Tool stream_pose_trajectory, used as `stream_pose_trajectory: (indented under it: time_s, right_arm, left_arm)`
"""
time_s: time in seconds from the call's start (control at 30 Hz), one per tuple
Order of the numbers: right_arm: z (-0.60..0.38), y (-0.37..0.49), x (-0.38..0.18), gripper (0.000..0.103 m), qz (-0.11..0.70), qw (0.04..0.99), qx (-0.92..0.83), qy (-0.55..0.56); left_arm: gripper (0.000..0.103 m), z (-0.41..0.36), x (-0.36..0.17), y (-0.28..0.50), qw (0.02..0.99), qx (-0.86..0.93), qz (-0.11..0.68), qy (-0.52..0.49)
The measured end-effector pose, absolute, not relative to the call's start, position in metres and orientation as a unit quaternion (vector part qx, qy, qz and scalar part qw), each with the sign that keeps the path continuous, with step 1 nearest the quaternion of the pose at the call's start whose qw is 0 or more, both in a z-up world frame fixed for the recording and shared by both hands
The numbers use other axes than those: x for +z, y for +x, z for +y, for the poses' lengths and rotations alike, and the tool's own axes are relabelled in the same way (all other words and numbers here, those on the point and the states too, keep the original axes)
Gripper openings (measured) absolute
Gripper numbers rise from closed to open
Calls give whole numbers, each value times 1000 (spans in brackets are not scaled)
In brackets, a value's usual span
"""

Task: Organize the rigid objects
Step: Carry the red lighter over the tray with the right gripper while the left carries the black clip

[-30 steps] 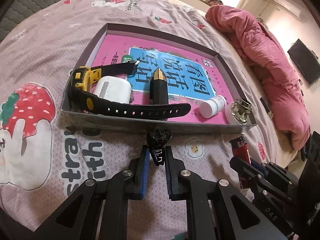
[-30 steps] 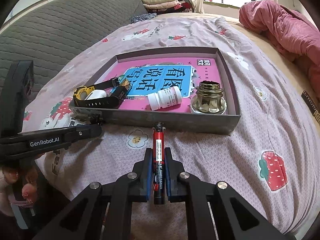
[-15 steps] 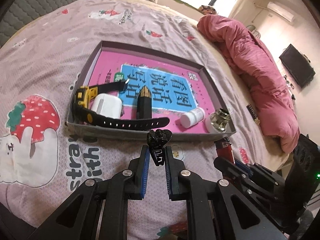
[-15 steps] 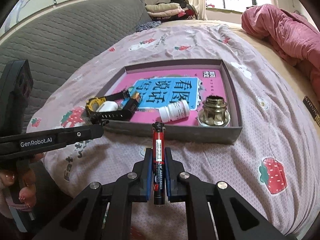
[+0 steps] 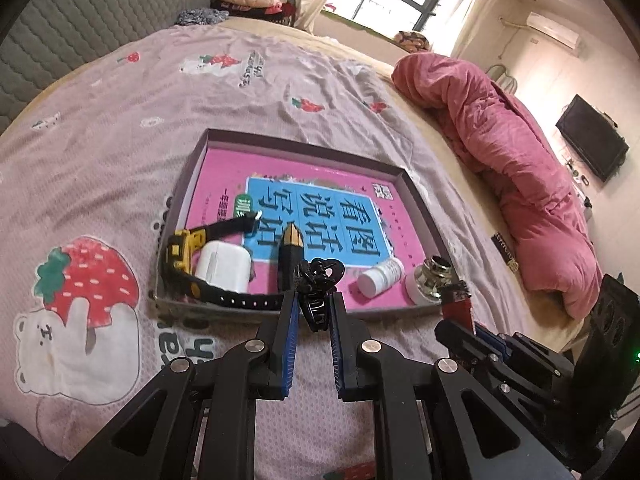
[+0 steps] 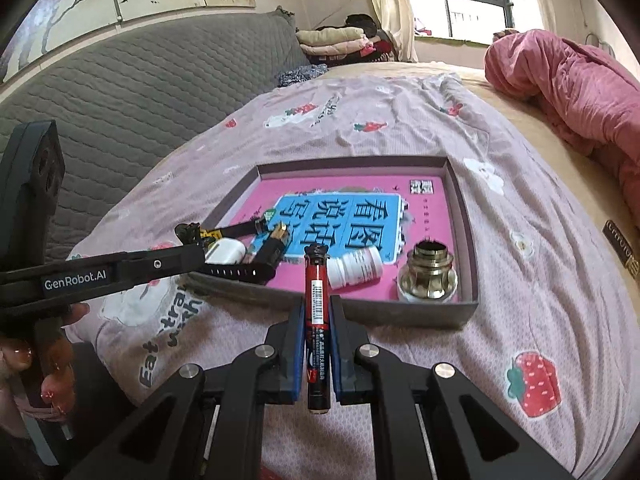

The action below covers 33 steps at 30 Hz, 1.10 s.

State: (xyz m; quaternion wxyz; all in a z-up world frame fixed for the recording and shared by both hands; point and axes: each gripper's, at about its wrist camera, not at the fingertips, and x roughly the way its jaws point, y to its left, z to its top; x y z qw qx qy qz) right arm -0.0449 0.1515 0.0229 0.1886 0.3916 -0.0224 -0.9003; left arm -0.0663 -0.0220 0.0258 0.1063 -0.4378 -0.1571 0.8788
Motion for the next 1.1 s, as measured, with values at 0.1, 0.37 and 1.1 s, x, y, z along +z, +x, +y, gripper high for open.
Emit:
stream_pose_trajectory:
  time_s: [0.1, 0.37, 1.1]
  right_arm:
    - [152, -48, 29, 11, -21, 187, -904, 383]
    - [155, -56, 45, 11, -14, 175, -917, 359]
    - [159, -93, 63, 11, -11, 158, -931, 329]
  left_arm:
    - [15, -23, 28, -68, 104, 880, -155, -436]
    - [15, -19, 36, -71, 102, 887, -144, -426]
    - [15, -26, 39, -102, 88, 895, -148, -411]
